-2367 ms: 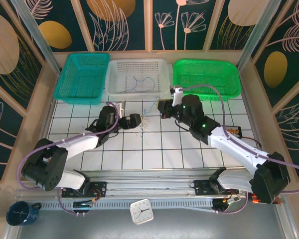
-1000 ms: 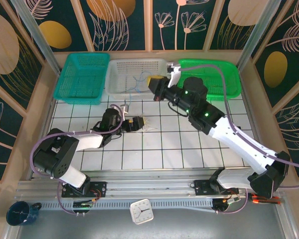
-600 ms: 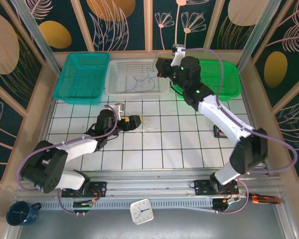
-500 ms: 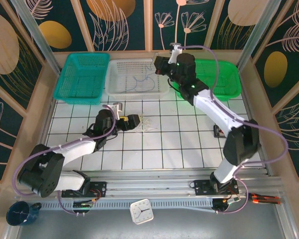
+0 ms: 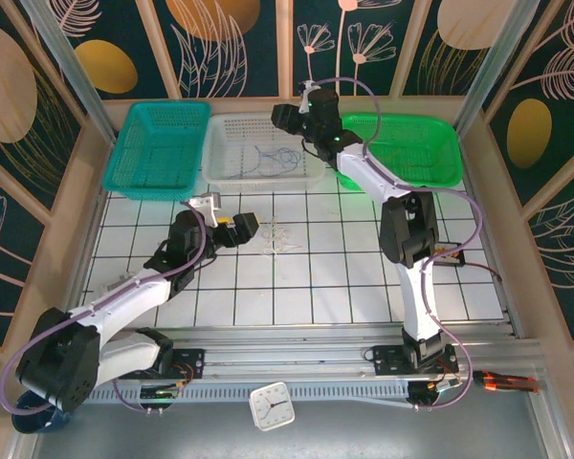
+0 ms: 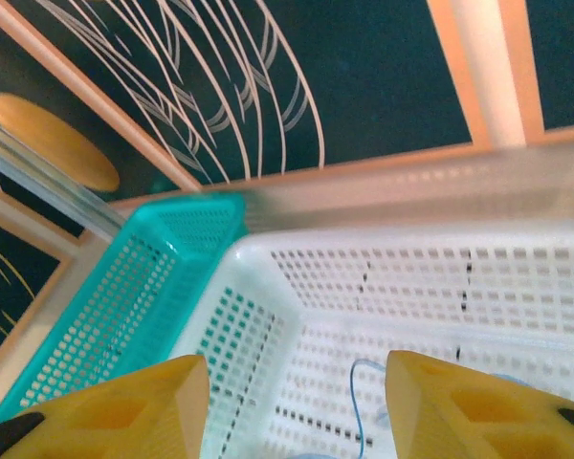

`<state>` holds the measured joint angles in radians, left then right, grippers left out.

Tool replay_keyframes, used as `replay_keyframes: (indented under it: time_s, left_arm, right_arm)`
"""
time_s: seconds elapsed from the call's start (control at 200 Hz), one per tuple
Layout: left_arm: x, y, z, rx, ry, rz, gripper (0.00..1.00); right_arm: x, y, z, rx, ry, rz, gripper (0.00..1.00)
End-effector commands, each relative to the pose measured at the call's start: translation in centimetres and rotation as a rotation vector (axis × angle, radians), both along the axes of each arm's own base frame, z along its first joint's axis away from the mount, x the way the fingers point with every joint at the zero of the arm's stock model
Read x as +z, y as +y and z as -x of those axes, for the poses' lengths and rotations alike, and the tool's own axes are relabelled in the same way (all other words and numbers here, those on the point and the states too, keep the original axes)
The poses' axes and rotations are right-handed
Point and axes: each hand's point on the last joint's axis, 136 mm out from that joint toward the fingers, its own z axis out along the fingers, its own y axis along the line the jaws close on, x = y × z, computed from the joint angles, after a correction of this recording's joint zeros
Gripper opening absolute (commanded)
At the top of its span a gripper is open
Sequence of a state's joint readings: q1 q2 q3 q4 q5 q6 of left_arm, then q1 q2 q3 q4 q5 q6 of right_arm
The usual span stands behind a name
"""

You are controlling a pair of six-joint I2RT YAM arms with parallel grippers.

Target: Untangle the cables

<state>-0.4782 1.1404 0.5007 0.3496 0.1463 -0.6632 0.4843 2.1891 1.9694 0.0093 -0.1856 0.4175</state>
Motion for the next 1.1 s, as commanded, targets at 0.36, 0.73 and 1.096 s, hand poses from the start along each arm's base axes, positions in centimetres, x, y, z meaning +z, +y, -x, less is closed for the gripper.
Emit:
replay_keyframes:
  time_s: [0.36, 0.73, 1.096]
  left_arm:
    - [2.1, 1.9, -1.0, 0.110, -0.043, 0.012, 0.99]
    - [1.7, 3.5, -0.9, 0.191, -0.018, -0.023, 0.99]
    - [-0.8, -0.2, 0.7, -0.011, 0.121, 0.052, 0.99]
  right_arm:
    - [6.6, -1.2, 10.6, 0.102, -0.125, -0.049, 0.52]
    - [0.2, -4.2, 19.7, 0.078, -0.030, -0.026, 0.53]
    - [-7.7, -3.9, 25.8, 0.093, 0.115, 0.046, 0.52]
